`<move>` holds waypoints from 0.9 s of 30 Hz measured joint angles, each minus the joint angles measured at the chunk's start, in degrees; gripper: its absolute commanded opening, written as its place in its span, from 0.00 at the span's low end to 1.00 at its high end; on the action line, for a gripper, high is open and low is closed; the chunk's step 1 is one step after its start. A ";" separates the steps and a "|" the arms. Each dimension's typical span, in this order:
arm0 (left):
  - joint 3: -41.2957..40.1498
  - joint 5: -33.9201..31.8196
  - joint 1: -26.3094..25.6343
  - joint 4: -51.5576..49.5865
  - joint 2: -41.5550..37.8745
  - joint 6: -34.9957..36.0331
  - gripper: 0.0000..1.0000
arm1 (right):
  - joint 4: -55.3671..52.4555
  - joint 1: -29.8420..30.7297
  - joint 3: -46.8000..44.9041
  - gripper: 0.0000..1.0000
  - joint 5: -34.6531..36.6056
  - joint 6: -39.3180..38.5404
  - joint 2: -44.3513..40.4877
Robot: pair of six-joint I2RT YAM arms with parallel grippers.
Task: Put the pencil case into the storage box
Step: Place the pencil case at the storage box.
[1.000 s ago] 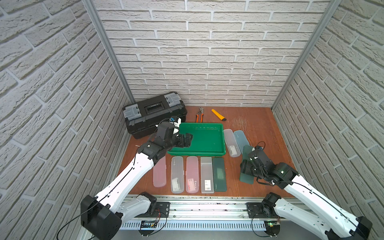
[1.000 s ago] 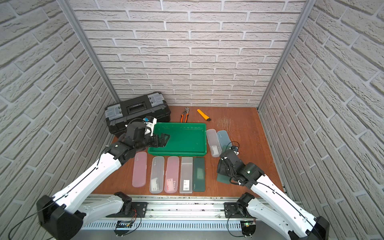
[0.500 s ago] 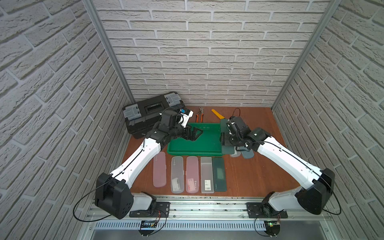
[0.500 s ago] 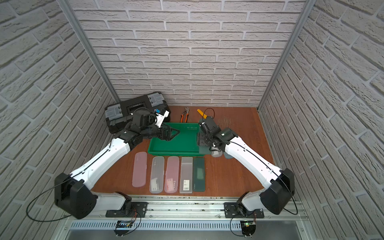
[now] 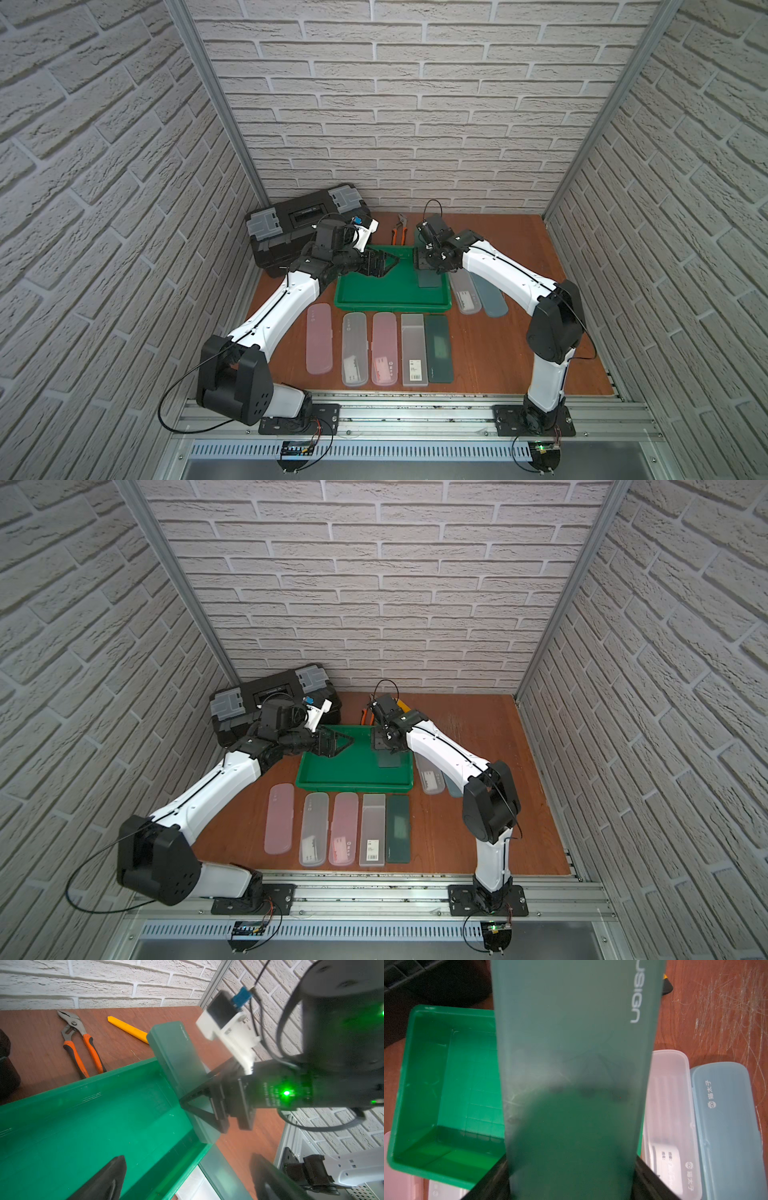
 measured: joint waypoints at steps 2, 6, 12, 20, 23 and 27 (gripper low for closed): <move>-0.26 -1.36 0.00 0.04 -0.74 0.35 0.98 | -0.24 -0.11 0.00 0.43 0.22 0.07 1.46; -1.81 -4.44 0.00 0.85 -2.12 0.55 0.98 | -0.24 -0.28 -0.04 0.42 0.20 0.52 4.39; -2.86 -7.41 0.00 1.73 -2.23 0.50 0.98 | 2.05 -0.33 -4.85 0.41 -0.02 1.88 5.16; -3.30 -9.70 -0.33 2.21 -2.21 0.50 0.99 | 3.08 -0.37 -7.17 0.56 1.73 2.80 5.18; -3.30 -9.94 -0.39 2.23 -2.14 0.50 0.99 | 3.21 -0.35 -7.19 0.70 2.95 2.84 5.25; -3.30 -10.36 -0.46 2.16 -1.55 0.52 0.98 | 3.21 -0.35 -7.39 0.82 4.04 2.80 5.25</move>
